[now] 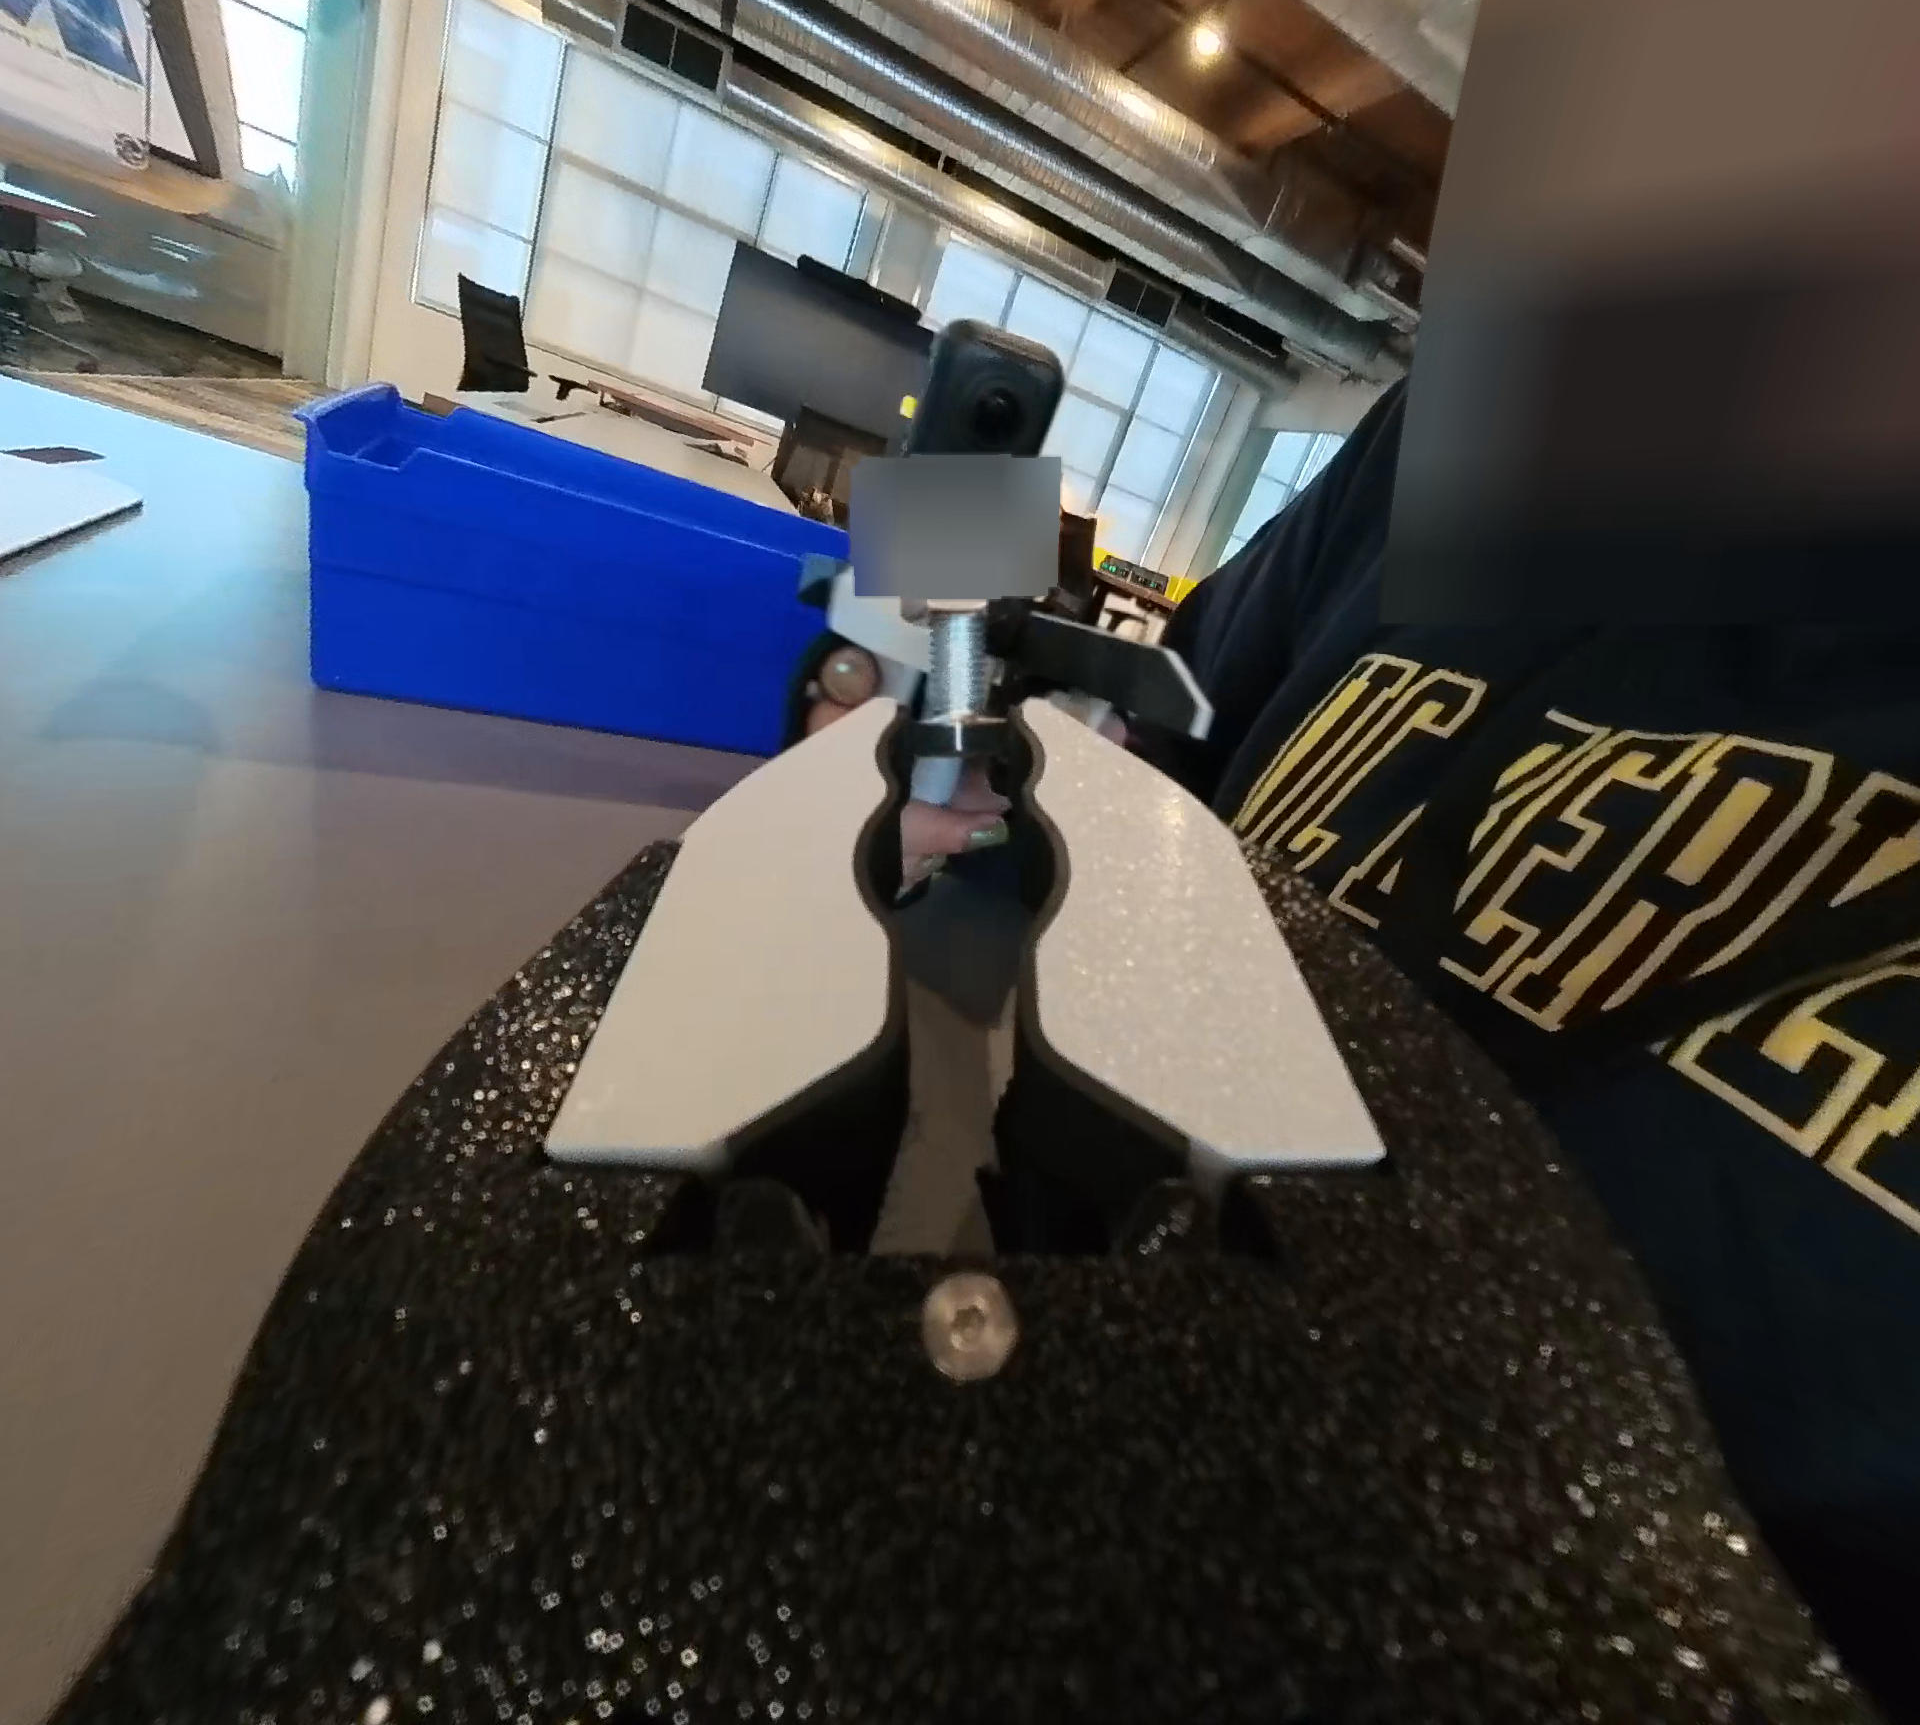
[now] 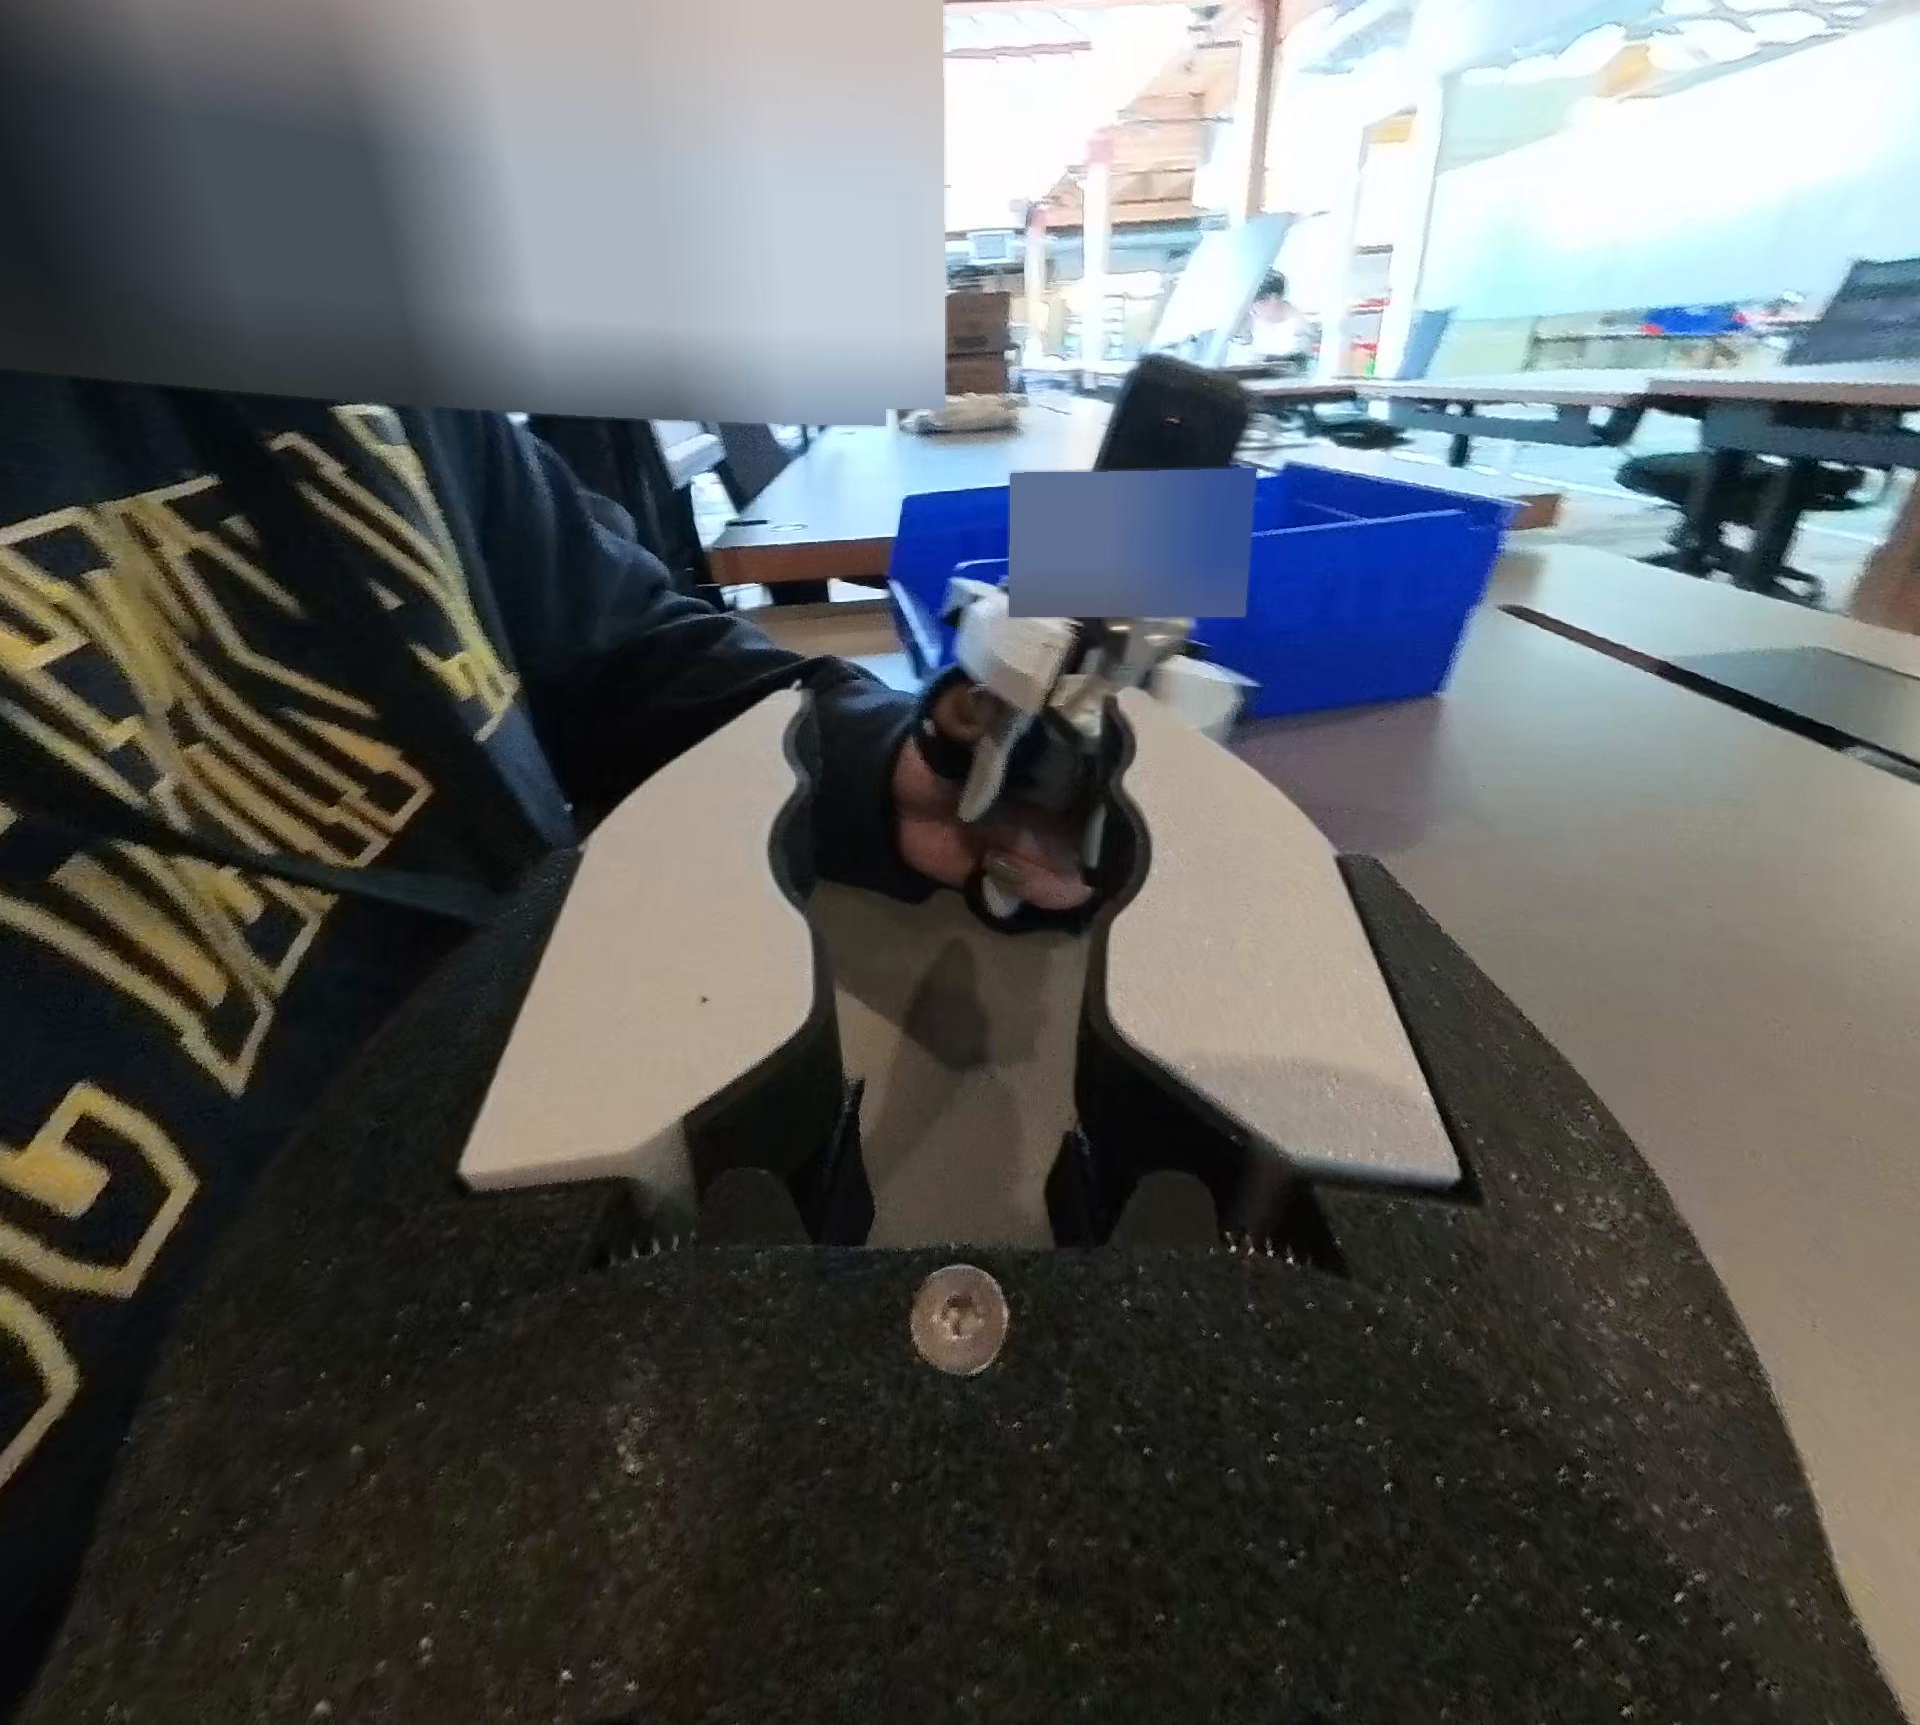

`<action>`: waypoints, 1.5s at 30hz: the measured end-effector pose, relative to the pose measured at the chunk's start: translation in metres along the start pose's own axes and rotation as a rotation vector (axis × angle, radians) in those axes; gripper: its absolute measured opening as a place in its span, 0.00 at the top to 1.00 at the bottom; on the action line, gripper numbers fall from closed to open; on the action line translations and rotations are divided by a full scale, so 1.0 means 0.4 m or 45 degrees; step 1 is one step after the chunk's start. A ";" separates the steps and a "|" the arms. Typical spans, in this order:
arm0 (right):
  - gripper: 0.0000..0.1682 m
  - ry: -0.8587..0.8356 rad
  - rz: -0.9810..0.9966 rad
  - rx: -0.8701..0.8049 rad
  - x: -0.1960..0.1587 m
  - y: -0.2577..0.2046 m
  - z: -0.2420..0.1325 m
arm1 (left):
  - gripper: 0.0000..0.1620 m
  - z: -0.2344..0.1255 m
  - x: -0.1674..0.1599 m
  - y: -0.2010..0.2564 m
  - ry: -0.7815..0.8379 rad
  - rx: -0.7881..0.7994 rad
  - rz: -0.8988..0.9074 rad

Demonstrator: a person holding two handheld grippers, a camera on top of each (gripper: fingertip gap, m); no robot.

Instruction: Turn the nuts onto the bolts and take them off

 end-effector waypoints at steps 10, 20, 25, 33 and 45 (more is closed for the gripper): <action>0.78 0.020 0.082 -0.101 -0.006 0.017 0.006 | 0.90 0.030 -0.017 0.018 -0.165 -0.058 0.065; 0.89 -0.002 0.059 -0.071 -0.009 0.008 0.011 | 0.89 0.038 -0.021 0.024 -0.197 -0.108 0.064; 0.89 -0.008 0.045 -0.099 -0.003 0.011 0.006 | 0.62 0.028 -0.012 0.006 -0.099 -0.037 -0.005; 0.89 -0.012 -0.075 -0.398 0.108 -0.010 -0.041 | 1.00 0.000 0.001 -0.003 0.054 -0.056 -0.068; 0.88 -0.679 -0.242 -1.278 0.227 0.007 -0.436 | 1.00 0.009 -0.004 0.001 0.012 -0.029 -0.047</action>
Point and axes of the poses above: each gripper's, where its closed fingertips meet, z out along the fingers, x out of its top, y = z × x across the jaws, the point moved 8 cm from there along -z, back along the fingers, and after that the axes turned 4 degrees about z, right-handed, at the moved point
